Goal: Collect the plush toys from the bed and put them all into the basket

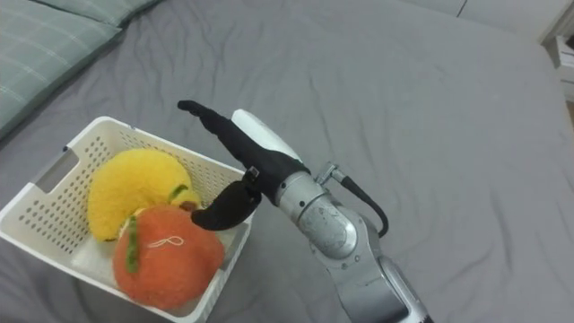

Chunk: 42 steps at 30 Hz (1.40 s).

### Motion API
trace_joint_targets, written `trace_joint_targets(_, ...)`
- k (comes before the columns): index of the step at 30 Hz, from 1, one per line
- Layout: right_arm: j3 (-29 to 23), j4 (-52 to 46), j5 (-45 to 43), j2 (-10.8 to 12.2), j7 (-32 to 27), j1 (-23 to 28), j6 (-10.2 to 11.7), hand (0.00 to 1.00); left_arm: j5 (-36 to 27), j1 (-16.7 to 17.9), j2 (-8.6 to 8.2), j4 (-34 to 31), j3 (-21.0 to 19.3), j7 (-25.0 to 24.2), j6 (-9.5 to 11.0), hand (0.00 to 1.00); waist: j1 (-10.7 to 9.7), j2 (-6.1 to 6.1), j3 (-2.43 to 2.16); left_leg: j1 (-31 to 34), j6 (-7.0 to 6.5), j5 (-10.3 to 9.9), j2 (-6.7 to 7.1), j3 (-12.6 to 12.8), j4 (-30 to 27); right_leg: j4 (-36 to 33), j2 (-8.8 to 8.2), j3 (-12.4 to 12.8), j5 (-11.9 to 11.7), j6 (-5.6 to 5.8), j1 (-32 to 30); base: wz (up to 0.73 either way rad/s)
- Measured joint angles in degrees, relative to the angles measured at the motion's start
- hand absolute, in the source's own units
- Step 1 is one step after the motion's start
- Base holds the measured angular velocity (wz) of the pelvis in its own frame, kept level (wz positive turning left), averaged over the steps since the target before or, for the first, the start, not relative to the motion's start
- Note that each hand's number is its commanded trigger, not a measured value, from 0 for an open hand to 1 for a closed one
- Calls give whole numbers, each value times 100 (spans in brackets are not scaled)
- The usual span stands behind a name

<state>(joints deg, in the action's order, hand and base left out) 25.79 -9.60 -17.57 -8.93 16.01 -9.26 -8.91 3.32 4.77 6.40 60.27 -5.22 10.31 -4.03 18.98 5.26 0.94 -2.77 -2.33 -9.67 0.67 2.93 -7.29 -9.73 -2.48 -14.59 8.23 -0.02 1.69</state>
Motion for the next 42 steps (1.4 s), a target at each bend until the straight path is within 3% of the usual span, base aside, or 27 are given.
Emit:
trace_joint_targets(12, -11, 101, 37, -59, -82, 1, 9, 0, -10, -7, 2, 9, -16, 7, 2, 0, -74, 11, 33, 13, 0, 0, 2, -21, -7, 2, -2, -6, 0, 0, 4, 0)
trace_joint_targets(22, -332, 182, 451, -254, -358, 106, 14, 0, -43, 21, 80, 55, -74, 10, -13, 0, -234, 41, 11, -37, 0, 0, -1, 7, -15, 6, -11, 26, -2, 0, 4, 0)
trace_joint_targets(26, -751, 194, 886, -256, -550, 365, 24, 0, -148, 155, 108, 55, -169, 11, -12, 0, -469, -8, 29, -83, -1, 0, -3, 41, -12, -1, 6, 59, -8, 1, 36, -5)
trace_joint_targets(30, -1397, 186, 1060, -254, -806, 650, 194, 0, -142, 314, 73, 80, -401, 6, -14, 0, -732, -106, -17, -143, -5, -10, -37, 231, -4, -2, 8, 208, -45, -6, 31, -18)
trace_joint_targets(33, -1818, 189, 1178, -257, -1073, 772, 201, 0, -142, 425, 74, 207, -472, 12, -15, 0, -964, -188, -73, -177, -6, -11, -49, 307, 0, -23, 19, 292, -59, -11, 22, -15)
trace_joint_targets(36, -2112, 190, 1526, -254, -1358, 861, 210, 0, -145, 467, 81, 335, -477, 59, -23, 0, -1206, -251, -85, -192, 0, -13, -70, 370, -6, -39, 38, 341, -73, -27, 18, -12)
trace_joint_targets(39, -2411, 190, 1782, -255, -1514, 912, 240, 0, -146, 493, 71, 402, -582, 79, -22, 0, -1277, -234, -95, -191, 25, -22, -110, 505, -13, -99, 74, 461, -83, -52, -62, -22)
trace_joint_targets(42, -2708, 199, 2124, -248, -1867, 1010, 411, 0, -149, 551, 71, 413, -582, 110, -22, 0, -1417, -228, -96, -203, 25, -22, -109, 533, -20, -92, 82, 507, -86, -56, -65, -6)
